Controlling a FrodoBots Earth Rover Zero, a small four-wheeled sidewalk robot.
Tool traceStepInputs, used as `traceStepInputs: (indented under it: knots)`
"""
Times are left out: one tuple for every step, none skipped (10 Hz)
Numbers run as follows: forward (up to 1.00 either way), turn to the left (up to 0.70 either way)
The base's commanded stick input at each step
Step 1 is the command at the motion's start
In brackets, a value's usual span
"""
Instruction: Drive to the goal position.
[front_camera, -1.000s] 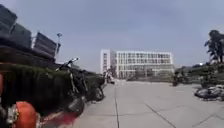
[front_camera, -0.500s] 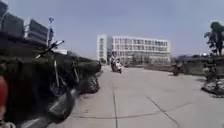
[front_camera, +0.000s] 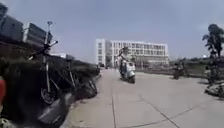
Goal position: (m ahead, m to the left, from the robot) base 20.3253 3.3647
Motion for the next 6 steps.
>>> traceStepInputs:
  knots:
    - [0.85,0.0]
    - [0.85,-0.01]
    - [0.85,-0.05]
    - [0.85,-0.04]
    - [0.85,-0.04]
    - [0.85,-0.03]
